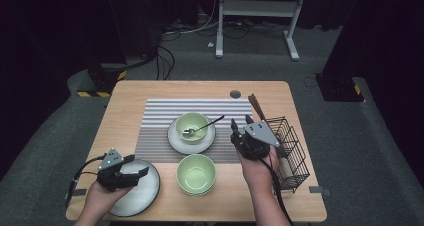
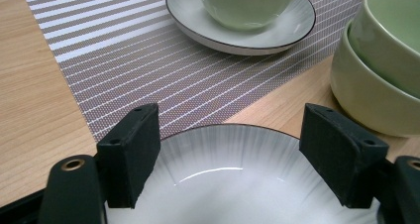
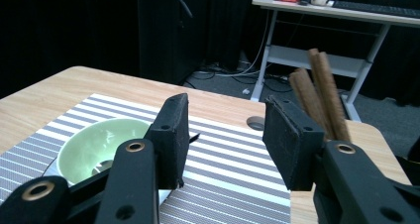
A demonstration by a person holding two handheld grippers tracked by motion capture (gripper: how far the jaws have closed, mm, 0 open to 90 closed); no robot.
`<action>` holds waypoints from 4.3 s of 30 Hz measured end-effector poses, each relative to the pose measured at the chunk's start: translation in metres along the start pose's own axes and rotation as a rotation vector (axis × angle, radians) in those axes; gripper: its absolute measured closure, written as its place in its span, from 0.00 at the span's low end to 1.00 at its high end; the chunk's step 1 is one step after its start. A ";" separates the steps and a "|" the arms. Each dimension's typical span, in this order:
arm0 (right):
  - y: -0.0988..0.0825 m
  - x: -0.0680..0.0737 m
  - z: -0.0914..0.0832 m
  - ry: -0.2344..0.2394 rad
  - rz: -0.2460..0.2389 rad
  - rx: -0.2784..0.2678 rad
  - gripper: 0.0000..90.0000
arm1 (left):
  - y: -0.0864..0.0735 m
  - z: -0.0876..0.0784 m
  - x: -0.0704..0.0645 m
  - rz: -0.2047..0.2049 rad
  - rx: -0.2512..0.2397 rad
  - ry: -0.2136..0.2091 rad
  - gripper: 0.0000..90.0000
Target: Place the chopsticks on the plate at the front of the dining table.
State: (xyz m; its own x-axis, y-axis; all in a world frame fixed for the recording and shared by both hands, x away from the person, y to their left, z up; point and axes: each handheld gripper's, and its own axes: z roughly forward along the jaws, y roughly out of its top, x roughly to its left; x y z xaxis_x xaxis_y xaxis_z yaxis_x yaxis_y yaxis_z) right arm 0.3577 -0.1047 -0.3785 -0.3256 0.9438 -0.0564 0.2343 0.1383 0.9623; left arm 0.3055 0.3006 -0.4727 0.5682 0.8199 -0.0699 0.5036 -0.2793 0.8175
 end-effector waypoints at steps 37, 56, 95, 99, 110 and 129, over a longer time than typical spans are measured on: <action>0.009 -0.039 0.027 -0.124 0.003 -0.002 0.65 | -0.001 0.000 -0.003 0.004 0.012 -0.001 0.28; 0.004 -0.049 0.049 -0.173 0.036 0.051 0.71 | -0.003 0.000 0.001 -0.007 0.014 -0.002 0.28; 0.007 -0.040 0.008 -0.147 -0.008 0.016 0.84 | -0.001 -0.002 -0.001 -0.004 0.004 0.005 0.29; 0.010 -0.042 0.001 -0.150 -0.020 -0.007 0.85 | 0.000 -0.003 -0.001 -0.005 0.004 0.008 0.29; 0.013 -0.049 -0.011 -0.181 -0.024 -0.049 0.91 | -0.001 -0.003 0.001 -0.008 0.003 0.015 0.29; 0.015 -0.067 -0.036 -0.168 0.036 -0.124 0.93 | 0.001 -0.005 -0.001 -0.017 -0.058 -0.002 0.30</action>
State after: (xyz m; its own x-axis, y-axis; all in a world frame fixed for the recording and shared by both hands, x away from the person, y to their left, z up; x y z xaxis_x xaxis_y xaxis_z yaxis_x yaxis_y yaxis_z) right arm 0.3497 -0.1763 -0.3509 -0.1595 0.9857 -0.0549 0.1255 0.0754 0.9892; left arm 0.3018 0.3023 -0.4691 0.5613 0.8232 -0.0854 0.4749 -0.2358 0.8478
